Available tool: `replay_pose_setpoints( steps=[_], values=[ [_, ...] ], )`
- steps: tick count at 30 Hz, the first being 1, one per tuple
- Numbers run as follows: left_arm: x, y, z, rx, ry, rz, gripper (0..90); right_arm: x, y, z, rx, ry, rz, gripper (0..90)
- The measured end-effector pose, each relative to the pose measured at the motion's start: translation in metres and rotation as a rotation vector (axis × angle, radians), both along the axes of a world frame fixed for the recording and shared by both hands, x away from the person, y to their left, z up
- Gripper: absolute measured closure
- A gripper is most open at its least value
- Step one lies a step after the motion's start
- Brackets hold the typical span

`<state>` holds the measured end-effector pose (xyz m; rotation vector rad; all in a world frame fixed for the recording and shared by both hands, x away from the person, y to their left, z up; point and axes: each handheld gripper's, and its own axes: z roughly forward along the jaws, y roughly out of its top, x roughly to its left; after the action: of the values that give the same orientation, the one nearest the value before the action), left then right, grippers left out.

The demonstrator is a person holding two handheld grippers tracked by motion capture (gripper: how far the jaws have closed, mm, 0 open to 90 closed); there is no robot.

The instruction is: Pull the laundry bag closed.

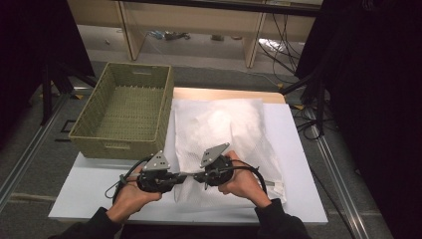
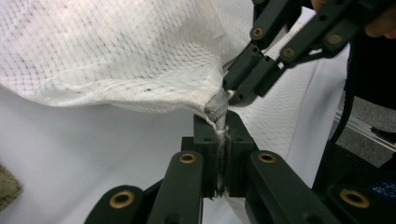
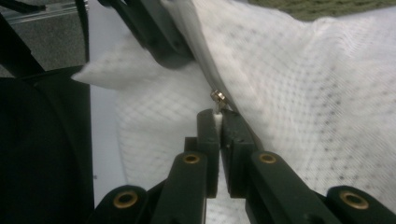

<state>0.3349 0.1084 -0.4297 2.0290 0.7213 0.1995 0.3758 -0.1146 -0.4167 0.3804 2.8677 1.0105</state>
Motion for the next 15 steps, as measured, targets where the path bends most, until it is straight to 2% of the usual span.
replay_pose_setpoints(
  steps=[2,4,5,6,7,9,10,13,15],
  values=[
    [-0.002,0.005,0.003,0.0,-0.003,0.016,86.0,0.002,-0.006,-0.001,-0.011,0.005,-0.027,88.1],
    [-0.001,0.009,0.002,-0.014,0.016,0.017,85.9,0.004,-0.015,-0.003,-0.01,0.009,-0.043,88.1],
    [0.0,0.009,0.001,-0.007,-0.005,0.016,85.9,0.005,-0.018,-0.003,-0.018,0.008,-0.051,88.1],
    [0.0,0.009,0.001,-0.009,-0.002,0.015,85.9,0.005,-0.02,-0.004,-0.016,0.01,-0.058,88.0],
    [-0.002,0.009,0.001,-0.014,0.017,0.025,85.9,0.005,-0.022,-0.004,-0.016,0.013,-0.065,88.0],
    [-0.002,0.009,0.002,-0.001,0.003,0.019,85.9,0.004,-0.025,-0.005,-0.022,0.029,-0.086,88.0],
    [-0.002,0.009,0.003,0.005,-0.01,0.014,86.0,0.006,-0.027,-0.006,-0.022,0.014,-0.074,88.0],
    [-0.001,0.011,0.002,-0.002,-0.018,0.015,86.1,0.007,-0.032,-0.009,-0.027,0.017,-0.087,88.0],
    [-0.003,0.012,0.003,-0.011,-0.002,0.032,86.1,0.006,-0.036,-0.009,-0.029,0.027,-0.103,88.1]
  ],
)
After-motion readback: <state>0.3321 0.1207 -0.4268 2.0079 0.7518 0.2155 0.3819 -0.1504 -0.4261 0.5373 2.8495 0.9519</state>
